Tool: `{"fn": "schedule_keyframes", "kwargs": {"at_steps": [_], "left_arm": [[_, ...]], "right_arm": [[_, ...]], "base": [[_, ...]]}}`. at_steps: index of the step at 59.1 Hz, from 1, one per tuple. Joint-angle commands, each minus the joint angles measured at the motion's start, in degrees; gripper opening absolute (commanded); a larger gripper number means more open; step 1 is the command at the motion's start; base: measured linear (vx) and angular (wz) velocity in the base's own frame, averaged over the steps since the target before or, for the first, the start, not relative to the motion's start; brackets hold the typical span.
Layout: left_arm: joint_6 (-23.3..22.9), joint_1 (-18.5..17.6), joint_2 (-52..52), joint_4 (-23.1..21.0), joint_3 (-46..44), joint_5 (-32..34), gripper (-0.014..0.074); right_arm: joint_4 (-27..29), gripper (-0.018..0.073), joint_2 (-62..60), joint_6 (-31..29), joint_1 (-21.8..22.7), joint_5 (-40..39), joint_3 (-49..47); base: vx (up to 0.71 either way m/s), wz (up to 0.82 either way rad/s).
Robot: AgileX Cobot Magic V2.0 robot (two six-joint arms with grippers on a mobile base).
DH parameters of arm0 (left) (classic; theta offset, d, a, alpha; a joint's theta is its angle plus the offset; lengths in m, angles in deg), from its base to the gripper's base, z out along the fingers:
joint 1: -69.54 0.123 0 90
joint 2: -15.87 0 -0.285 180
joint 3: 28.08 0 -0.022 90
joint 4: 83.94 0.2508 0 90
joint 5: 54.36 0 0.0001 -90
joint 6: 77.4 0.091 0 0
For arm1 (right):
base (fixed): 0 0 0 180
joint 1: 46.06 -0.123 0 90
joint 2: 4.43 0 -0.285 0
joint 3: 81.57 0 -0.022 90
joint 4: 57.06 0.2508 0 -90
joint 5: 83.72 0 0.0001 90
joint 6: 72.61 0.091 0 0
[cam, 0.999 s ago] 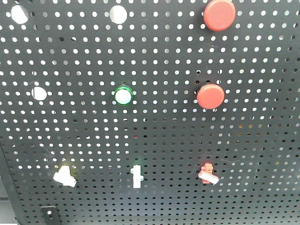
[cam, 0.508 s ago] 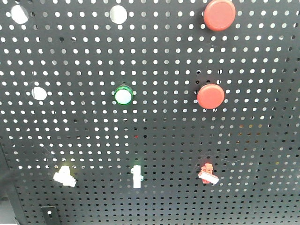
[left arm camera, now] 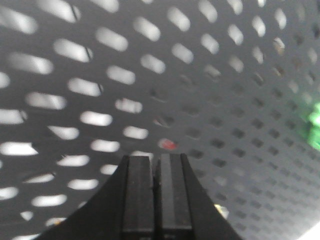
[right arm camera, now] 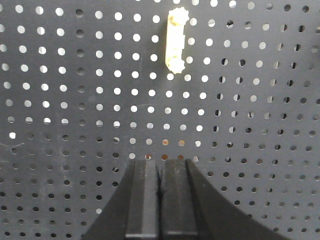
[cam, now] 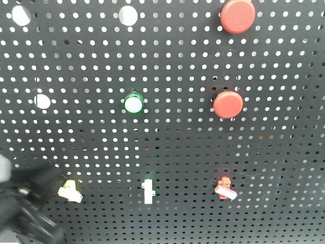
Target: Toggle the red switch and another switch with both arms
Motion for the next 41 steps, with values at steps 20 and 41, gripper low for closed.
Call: {"fn": "schedule_keyframes", "kwargs": {"at_steps": [20,41], "left_arm": [[-6.9,-1.2,0.7,-2.6,-2.2,-9.2,0.0002],[-7.5,-3.3,0.9,-5.0,-2.2,-16.1,0.0002]], "right_arm": [[-0.1,-0.0006,0.6,-0.1,0.4,-5.2,-2.0],[-0.1,-0.0006,0.6,-0.1,0.4,-5.2,-2.0]], "base": [[0.00,0.00],[0.00,0.00]]}}
